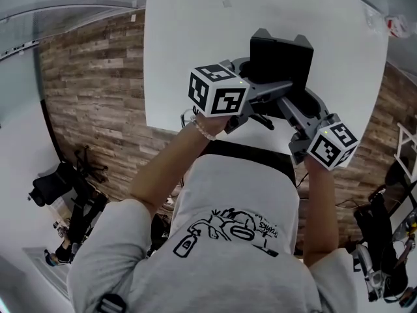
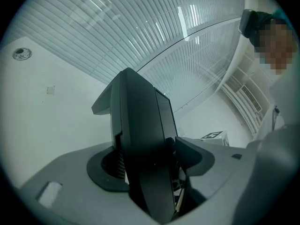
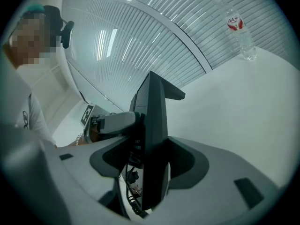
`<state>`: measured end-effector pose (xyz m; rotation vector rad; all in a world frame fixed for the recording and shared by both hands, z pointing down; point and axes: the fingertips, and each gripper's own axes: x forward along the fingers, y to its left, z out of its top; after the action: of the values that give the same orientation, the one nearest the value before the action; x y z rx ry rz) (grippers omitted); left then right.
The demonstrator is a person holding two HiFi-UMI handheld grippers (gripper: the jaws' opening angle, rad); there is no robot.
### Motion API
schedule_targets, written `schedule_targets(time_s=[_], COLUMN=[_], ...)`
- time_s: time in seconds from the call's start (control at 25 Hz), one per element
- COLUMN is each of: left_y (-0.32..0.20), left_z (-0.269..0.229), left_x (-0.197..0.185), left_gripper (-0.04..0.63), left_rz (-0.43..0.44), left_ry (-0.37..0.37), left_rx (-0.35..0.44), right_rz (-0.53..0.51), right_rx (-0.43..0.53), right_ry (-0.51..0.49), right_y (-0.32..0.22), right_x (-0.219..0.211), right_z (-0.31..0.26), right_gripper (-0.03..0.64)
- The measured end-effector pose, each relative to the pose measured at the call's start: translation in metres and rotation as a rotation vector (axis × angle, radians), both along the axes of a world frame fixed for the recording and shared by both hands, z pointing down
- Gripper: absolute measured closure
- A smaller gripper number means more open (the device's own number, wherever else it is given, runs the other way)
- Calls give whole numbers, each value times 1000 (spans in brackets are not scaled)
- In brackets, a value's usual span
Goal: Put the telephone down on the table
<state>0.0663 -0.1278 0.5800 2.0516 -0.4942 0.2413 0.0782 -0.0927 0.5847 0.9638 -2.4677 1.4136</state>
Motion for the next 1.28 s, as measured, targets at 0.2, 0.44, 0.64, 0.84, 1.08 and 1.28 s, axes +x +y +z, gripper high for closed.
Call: schedule_targets(time_s=[0.2, 0.44, 0.64, 0.84, 1.08, 1.28], left_y=[-10, -22, -23, -23, -21, -20], left_z=[13, 31, 43, 51, 56, 61], left_x=[2, 4, 6, 9, 11, 11], left_gripper=[287, 287, 287, 287, 287, 287], left_rz=[2, 3, 5, 10, 11, 10], left_ry=[-1, -5, -7, -10, -16, -19], left_rx=[-12, -16, -18, -22, -31, -40], right_rz=[2, 5, 11, 12, 16, 14], right_rx=[-14, -31, -33, -47, -51, -63], right_ry=[3, 6, 4, 10, -1, 4], right_y=[-10, -22, -23, -23, -21, -19], right_x=[2, 4, 6, 8, 9, 9], right_z=[12, 31, 43, 51, 57, 60], right_gripper=[393, 393, 393, 393, 393, 393])
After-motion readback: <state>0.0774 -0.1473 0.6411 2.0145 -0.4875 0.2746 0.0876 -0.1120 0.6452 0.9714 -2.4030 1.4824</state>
